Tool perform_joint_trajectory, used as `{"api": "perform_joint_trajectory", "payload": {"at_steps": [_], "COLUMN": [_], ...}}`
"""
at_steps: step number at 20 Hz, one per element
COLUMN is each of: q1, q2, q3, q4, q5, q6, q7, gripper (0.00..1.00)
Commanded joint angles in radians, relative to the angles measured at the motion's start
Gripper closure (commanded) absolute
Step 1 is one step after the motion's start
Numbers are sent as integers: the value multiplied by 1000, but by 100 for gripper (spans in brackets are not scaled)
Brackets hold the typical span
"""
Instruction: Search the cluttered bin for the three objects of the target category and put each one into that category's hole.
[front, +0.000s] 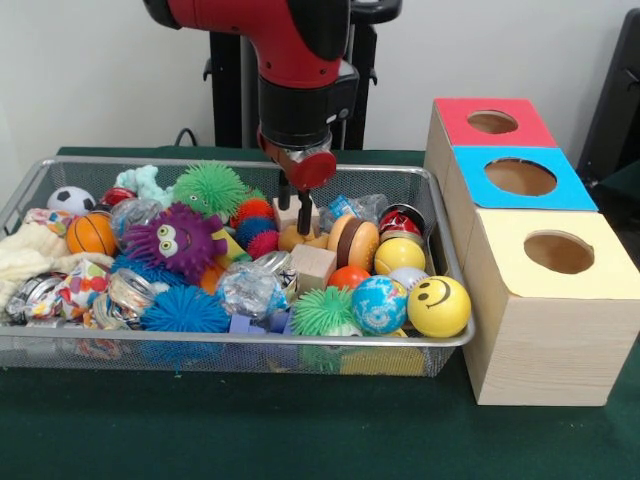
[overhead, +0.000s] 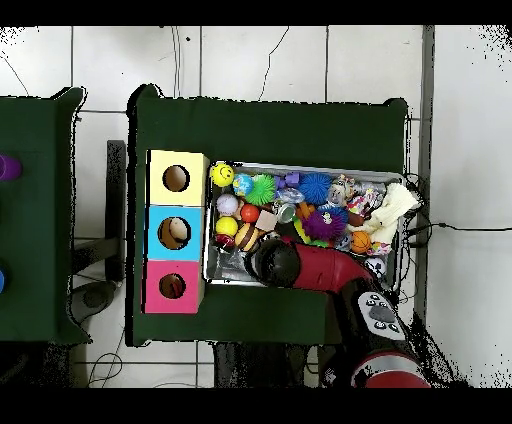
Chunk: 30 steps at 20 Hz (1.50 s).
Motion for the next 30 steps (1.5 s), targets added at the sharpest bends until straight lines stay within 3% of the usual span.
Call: {"api": "perform_joint_trajectory", "payload": {"at_steps": [1, 6, 18, 24, 30], "q1": [-2, 7, 47, 83, 42], "q2": [14, 57, 94, 96, 87], "q3": [66, 58, 43, 26, 37], "q4": [-122, -138, -187, -136, -70], "q5": [40, 30, 52, 53, 22], "q6": [90, 43, 53, -16, -86], "q7": [-5, 8, 38, 82, 57], "gripper": [0, 0, 0, 0, 0]}}
